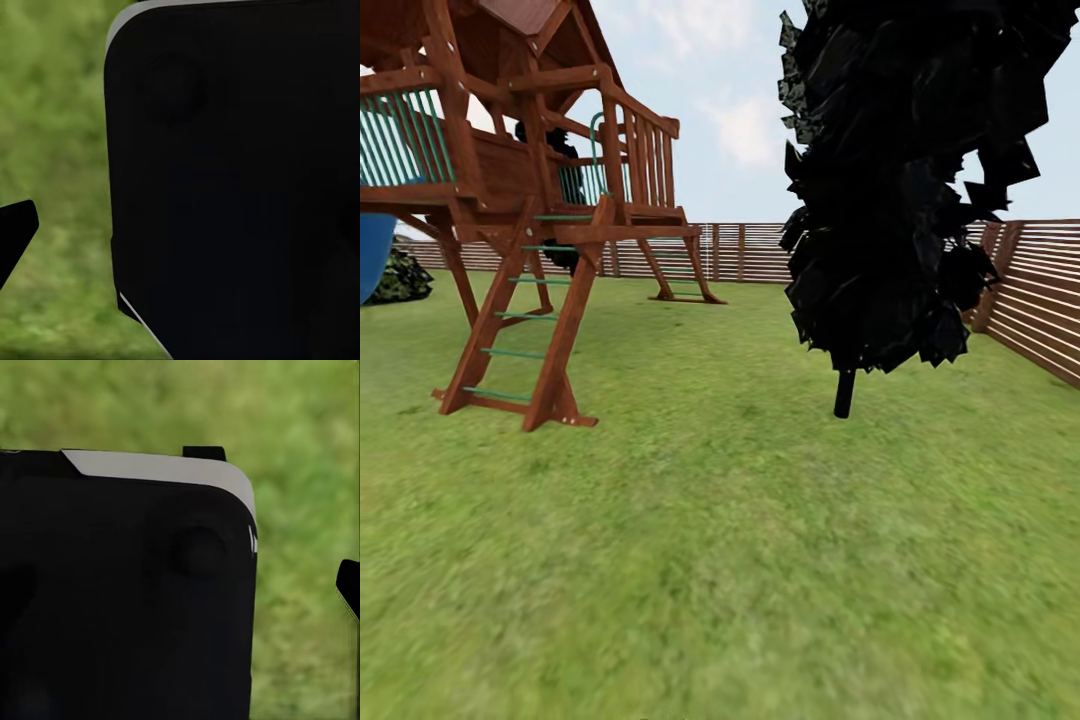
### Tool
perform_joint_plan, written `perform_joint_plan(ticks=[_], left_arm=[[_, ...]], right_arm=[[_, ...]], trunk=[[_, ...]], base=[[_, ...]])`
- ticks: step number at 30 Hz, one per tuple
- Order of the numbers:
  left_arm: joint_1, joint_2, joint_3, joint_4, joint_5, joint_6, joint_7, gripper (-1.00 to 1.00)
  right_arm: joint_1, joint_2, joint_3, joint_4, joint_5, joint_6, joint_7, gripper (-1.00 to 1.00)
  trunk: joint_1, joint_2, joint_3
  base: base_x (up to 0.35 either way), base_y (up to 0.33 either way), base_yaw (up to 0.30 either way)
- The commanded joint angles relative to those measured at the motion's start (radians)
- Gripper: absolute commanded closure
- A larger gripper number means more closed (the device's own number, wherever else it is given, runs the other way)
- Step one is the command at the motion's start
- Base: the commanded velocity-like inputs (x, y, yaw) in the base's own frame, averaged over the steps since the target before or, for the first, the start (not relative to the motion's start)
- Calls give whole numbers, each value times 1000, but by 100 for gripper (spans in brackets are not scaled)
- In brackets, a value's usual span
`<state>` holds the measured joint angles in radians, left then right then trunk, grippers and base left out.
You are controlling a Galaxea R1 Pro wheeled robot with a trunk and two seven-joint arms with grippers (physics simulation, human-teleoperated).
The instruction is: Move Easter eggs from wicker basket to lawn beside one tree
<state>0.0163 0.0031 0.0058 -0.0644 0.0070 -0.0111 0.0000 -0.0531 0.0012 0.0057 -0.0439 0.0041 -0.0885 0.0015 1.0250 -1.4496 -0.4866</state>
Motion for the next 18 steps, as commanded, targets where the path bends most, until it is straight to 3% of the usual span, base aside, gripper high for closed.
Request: perform_joint_plan(ticks=[1, 18], left_arm=[[1, 0, 0, -2, 1, -1, 0, -100], [1, 0, 1, -2, 1, -1, 0, -100]], right_arm=[[-1, 0, 0, 1, 0, -3, 0, -100], [-1, -1, 1, 2, 1, -4, 0, -100]], trunk=[[0, 0, -1], [0, 0, -1]], base=[[0, 0, 288], [0, 0, 289]])
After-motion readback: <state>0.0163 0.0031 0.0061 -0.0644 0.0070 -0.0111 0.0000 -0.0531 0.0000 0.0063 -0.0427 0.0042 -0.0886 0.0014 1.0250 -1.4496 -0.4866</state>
